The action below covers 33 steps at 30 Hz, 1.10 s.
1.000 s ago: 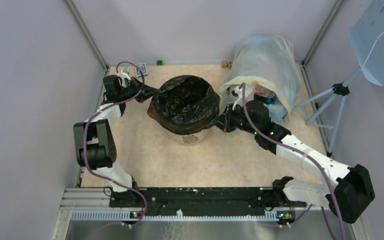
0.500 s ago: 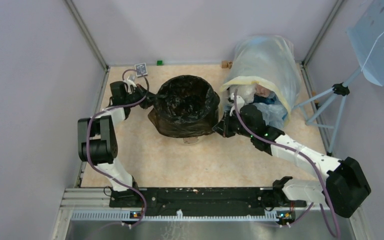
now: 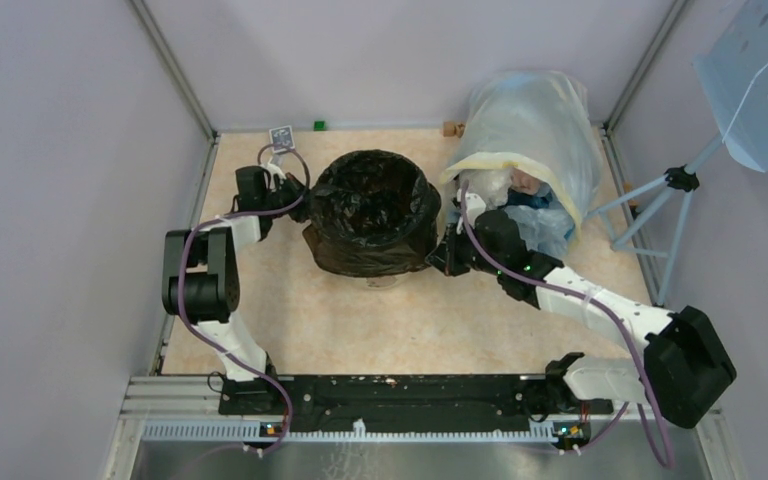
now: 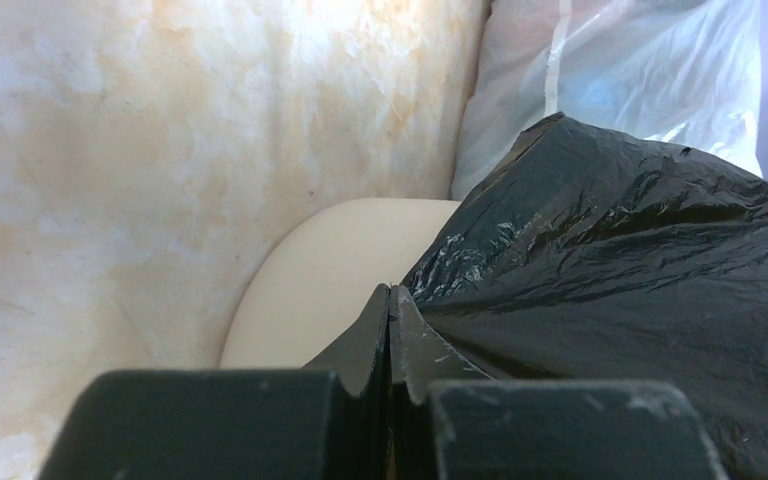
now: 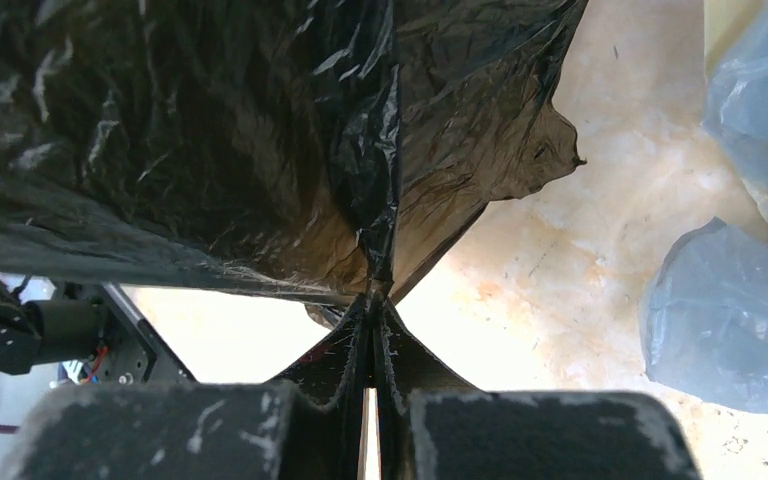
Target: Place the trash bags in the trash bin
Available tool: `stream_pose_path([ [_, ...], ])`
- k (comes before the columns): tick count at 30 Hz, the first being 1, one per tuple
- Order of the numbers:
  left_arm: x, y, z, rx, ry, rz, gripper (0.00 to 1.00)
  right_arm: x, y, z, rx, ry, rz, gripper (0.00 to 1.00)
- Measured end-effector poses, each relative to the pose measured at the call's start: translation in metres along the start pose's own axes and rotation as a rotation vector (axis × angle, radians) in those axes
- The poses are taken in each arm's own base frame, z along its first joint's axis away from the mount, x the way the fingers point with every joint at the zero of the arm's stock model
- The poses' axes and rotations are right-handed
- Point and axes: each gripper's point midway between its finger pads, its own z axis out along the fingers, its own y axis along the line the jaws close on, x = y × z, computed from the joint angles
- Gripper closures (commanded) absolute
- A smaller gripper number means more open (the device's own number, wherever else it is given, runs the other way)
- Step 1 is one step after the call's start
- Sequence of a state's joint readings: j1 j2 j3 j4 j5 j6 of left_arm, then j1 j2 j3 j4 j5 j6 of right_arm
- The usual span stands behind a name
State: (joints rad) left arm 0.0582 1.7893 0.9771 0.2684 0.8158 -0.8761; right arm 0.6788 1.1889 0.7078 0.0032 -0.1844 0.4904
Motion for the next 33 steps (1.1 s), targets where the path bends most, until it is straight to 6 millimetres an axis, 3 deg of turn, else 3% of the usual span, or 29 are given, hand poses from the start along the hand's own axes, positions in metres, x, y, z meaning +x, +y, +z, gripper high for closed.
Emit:
stream_pose_path([
  [4, -0.003, 0.005, 0.001, -0.022, -0.019, 0.011, 0.98, 0.013, -0.010, 0.008, 0.035, 0.048, 0.010, 0.73],
  [8, -0.008, 0.013, -0.002, -0.079, -0.038, 0.013, 0.71, 0.016, -0.016, 0.001, 0.079, 0.075, -0.012, 0.59],
  [11, -0.022, 0.014, -0.015, -0.151, -0.098, 0.023, 0.48, -0.008, -0.011, -0.017, 0.111, 0.035, -0.057, 0.48],
  [15, -0.048, -0.012, -0.047, -0.216, -0.223, 0.084, 0.29, -0.061, 0.014, -0.045, 0.101, -0.063, -0.126, 0.51],
  [19, -0.070, -0.054, -0.087, -0.227, -0.366, 0.153, 0.28, -0.125, 0.051, -0.074, 0.069, -0.165, -0.195, 0.68],
  [22, -0.068, -0.072, -0.106, -0.219, -0.399, 0.176, 0.29, -0.164, 0.076, -0.082, 0.042, -0.203, -0.246, 0.85],
  [25, -0.054, -0.077, -0.115, -0.200, -0.390, 0.180, 0.32, -0.184, 0.099, -0.065, 0.020, -0.176, -0.295, 1.00],
  [27, -0.039, -0.072, -0.116, -0.194, -0.364, 0.157, 0.32, -0.181, 0.109, -0.043, 0.012, -0.121, -0.326, 1.00],
  [30, -0.014, -0.052, -0.114, -0.208, -0.318, 0.088, 0.32, -0.160, 0.114, -0.003, 0.025, 0.007, -0.356, 1.00],
  [33, 0.019, -0.015, -0.108, -0.249, -0.259, -0.007, 0.31, -0.129, 0.108, 0.036, 0.066, 0.141, -0.379, 1.00],
])
